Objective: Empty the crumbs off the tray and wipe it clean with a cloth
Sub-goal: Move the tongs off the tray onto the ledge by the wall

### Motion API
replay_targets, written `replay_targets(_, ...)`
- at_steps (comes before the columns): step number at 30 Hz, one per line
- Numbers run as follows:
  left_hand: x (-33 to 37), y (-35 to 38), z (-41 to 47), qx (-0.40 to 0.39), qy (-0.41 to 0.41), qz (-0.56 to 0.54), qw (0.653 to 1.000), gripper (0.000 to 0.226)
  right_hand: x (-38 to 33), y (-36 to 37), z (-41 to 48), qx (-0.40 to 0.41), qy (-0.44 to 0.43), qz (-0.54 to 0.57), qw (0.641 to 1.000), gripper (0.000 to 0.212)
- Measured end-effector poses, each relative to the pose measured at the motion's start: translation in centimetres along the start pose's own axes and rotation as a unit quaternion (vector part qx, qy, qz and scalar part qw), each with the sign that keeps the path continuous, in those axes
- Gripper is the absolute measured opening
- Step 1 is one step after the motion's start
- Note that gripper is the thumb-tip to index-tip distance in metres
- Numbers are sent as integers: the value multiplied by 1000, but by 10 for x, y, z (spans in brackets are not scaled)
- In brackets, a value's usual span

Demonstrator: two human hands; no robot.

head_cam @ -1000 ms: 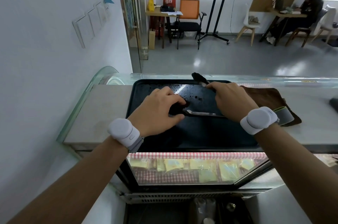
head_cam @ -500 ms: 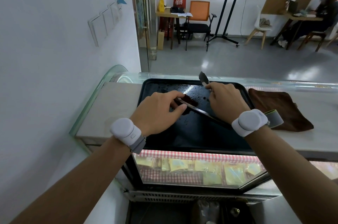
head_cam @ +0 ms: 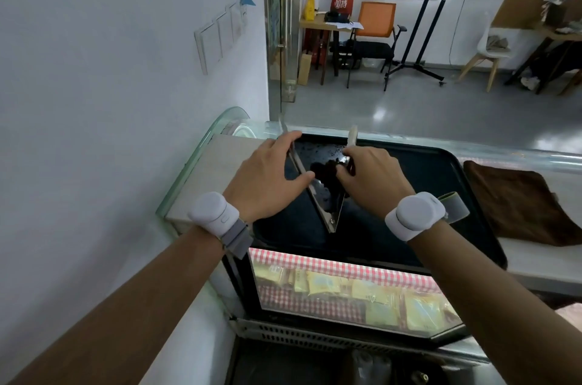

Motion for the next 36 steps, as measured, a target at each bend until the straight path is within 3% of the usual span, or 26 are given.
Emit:
replay_targets(6, -19, -9, -9, 6, -51, -97, 994, 70, -27, 15, 12, -15, -18, -9, 1000, 27)
replay_targets(14, -55, -31, -14, 20, -90, -114, 989, 69, -73, 36, 30, -13, -82, 27, 996, 45)
replay_targets(19, -82, -41, -18, 7, -140, -82, 987, 71, -99, 56, 43, -31, -114, 32, 992, 33)
replay_targets(25, -117, -50, -18, 0, -193, -37, 980, 79, -124, 72, 46, -75, -142, 26, 987, 43)
replay_targets(36, -137, -44, -13, -22, -204, 46, 978, 83, -134, 96, 45, -122, -129, -4, 984, 54)
Point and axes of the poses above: each hand's wrist, its own z-axis towards the middle knuckle, its own y-axis out of the palm, x = y × z, the point moved 8 cm from there along z, towards the middle knuckle, and after that the axes turned 2 degrees about -x, right-handed, at the moved point
